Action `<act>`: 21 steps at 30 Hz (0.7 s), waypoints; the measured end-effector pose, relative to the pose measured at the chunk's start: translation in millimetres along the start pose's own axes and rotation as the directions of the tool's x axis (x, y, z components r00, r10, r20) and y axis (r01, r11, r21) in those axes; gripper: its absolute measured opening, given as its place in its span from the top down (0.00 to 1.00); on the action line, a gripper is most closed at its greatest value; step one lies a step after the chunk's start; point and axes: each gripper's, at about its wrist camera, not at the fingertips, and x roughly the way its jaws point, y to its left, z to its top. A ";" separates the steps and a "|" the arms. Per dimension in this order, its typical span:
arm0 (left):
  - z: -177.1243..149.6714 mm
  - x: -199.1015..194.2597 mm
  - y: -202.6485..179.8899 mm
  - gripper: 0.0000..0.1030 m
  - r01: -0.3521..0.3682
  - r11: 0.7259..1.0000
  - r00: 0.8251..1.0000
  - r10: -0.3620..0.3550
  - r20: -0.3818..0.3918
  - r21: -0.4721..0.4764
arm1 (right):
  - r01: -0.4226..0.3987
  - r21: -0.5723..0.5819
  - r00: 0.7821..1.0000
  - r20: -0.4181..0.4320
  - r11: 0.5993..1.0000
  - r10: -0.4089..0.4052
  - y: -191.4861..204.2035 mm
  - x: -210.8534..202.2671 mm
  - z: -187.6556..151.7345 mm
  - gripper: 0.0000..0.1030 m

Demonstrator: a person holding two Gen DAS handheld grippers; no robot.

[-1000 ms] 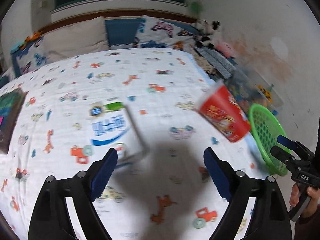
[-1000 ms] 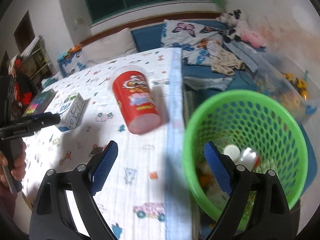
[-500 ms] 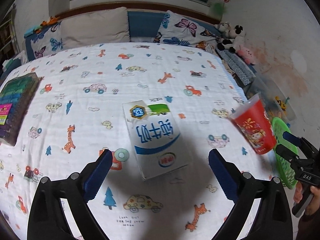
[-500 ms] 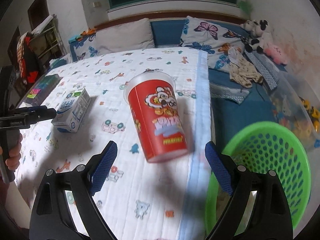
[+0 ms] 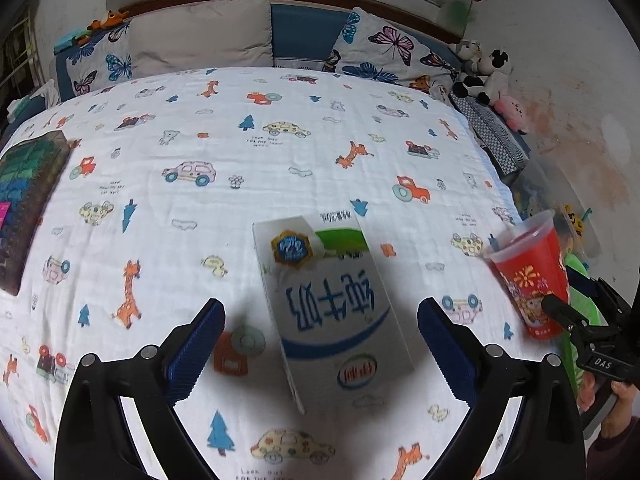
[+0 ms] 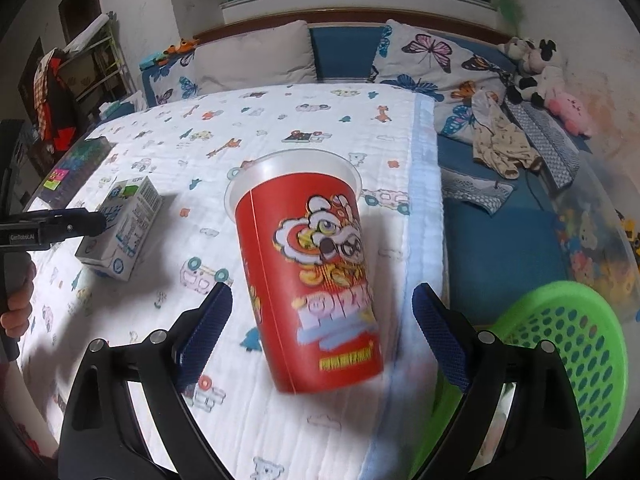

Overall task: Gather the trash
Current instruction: 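Grasp the white milk carton with the left tool while the right tool grasps the red cup, then drop the red cup in the green basket with right tool while left carries the milk carton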

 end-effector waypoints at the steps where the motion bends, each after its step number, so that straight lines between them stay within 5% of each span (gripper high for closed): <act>1: 1.6 2.0 -0.2 0.09 -0.004 1.000 1.000 0.004 -0.003 -0.002 | 0.001 -0.006 1.000 -0.004 1.000 -0.002 0.5 3.1 2.1 0.12; 21: 19.9 40.3 -3.2 0.14 0.016 0.999 0.997 -0.018 -0.072 -0.034 | -0.004 -0.068 0.997 -0.081 0.998 -0.001 9.1 50.6 25.3 0.17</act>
